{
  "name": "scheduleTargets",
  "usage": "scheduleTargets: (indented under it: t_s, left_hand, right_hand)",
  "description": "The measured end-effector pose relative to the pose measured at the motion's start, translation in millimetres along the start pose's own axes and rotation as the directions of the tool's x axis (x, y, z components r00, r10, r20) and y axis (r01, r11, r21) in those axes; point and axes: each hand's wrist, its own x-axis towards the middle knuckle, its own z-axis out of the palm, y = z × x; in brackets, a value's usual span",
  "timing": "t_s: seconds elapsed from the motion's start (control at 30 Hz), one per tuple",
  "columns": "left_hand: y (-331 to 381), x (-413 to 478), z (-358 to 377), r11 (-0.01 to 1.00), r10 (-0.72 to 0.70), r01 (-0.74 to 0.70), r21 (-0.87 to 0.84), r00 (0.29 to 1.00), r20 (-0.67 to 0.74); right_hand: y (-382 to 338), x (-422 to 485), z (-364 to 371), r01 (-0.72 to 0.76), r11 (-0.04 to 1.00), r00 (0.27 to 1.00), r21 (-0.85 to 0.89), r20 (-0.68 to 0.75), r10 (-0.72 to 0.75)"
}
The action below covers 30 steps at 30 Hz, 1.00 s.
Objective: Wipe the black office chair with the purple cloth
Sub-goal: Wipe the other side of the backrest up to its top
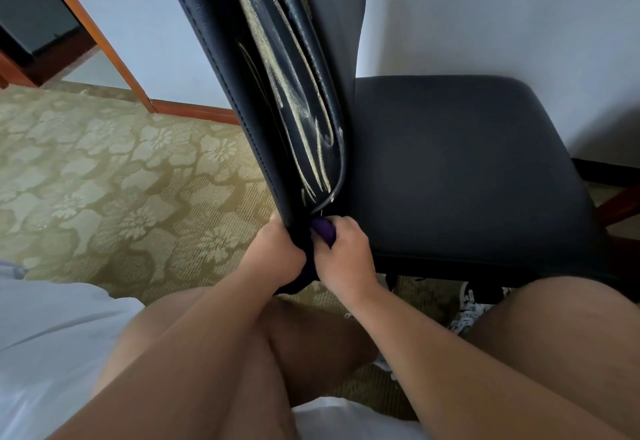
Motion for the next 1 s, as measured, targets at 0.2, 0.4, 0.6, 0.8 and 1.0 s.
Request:
scheduleTargets:
  t_s: [0.2, 0.4, 0.6, 0.8, 1.0]
  left_hand:
    - [-3, -1, 1, 1.000, 0.006, -0.004, -0.027, 0.999, 0.051]
    - [-4, 0, 0, 1.000, 0.010, -0.009, -0.020, 0.999, 0.047]
    - [1, 1, -2, 0.998, 0.040, -0.041, 0.049, 0.999, 0.036]
    - [-3, 2, -1, 0.994, 0.077, -0.079, 0.073, 0.996, 0.034]
    - [-1, -1, -1, 0.996, 0.086, -0.087, 0.025, 0.996, 0.024]
  right_hand:
    - [-4, 9, 7, 0.137, 0.785, 0.987, -0.604, 0.154, -0.053]
    - [-6, 12, -3, -0.035, 0.930, 0.988, -0.365, 0.125, 0.087]
    - [-30, 1, -26, -0.114, 0.947, 0.993, 0.301, 0.074, 0.096]
    - [-35, -16, -9, 0.076, 0.944, 0.987, 0.321, -0.159, -0.025]
    - [-6, -8, -3, 0.223, 0.946, 0.966, -0.236, -0.074, -0.246]
